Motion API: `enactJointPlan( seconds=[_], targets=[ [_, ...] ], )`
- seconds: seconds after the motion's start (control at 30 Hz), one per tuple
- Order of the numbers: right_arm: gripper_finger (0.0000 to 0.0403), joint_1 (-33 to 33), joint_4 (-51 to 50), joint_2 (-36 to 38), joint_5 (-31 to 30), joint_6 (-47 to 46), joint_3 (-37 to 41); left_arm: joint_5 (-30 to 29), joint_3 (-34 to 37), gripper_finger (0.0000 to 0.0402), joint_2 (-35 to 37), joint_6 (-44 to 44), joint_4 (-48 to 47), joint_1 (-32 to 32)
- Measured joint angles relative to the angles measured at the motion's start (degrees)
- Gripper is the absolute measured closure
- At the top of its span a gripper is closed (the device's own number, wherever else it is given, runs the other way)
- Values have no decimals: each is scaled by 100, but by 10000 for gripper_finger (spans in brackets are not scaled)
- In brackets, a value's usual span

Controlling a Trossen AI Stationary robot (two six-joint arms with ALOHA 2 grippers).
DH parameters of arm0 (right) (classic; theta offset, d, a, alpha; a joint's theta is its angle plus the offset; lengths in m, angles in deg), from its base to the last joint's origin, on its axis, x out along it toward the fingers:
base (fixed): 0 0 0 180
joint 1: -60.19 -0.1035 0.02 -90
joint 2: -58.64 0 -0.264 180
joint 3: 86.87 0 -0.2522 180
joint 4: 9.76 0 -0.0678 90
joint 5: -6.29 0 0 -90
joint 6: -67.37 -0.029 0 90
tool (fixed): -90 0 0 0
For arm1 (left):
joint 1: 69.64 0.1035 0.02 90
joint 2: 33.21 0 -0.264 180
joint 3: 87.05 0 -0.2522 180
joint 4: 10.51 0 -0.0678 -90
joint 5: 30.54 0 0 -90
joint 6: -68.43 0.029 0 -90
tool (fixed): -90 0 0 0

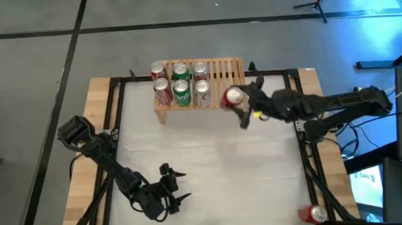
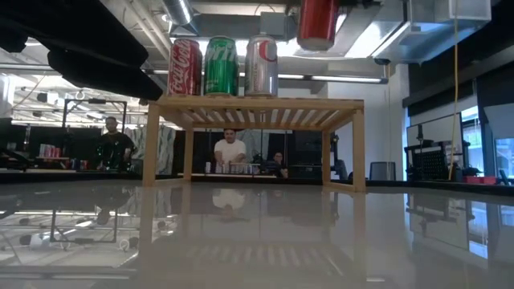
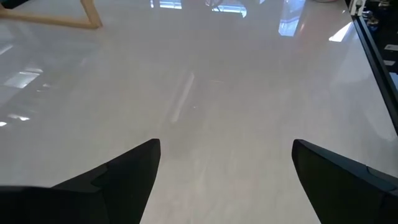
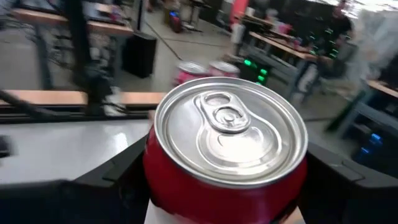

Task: Place canned beverage on shelf
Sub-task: Put the top red black soda can on the shelf

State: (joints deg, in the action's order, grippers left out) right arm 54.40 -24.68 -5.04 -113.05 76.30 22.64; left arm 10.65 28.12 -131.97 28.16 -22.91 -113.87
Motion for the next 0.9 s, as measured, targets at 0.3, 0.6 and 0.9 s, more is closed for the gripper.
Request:
enactJointPlan(
  seconds=[0.3,0.6,0.9],
  targets=[
    [111,1447,-38,-114,1376,-103,0,-127,0,48,0,26,-4,0],
    [111,2488,-27,-188,2111,-442,0,-160,0,48,0,32,-6,0],
    [111,2759,86,-787,2400,-778,-2,-168,0,48,0,34,-60,7]
  ],
)
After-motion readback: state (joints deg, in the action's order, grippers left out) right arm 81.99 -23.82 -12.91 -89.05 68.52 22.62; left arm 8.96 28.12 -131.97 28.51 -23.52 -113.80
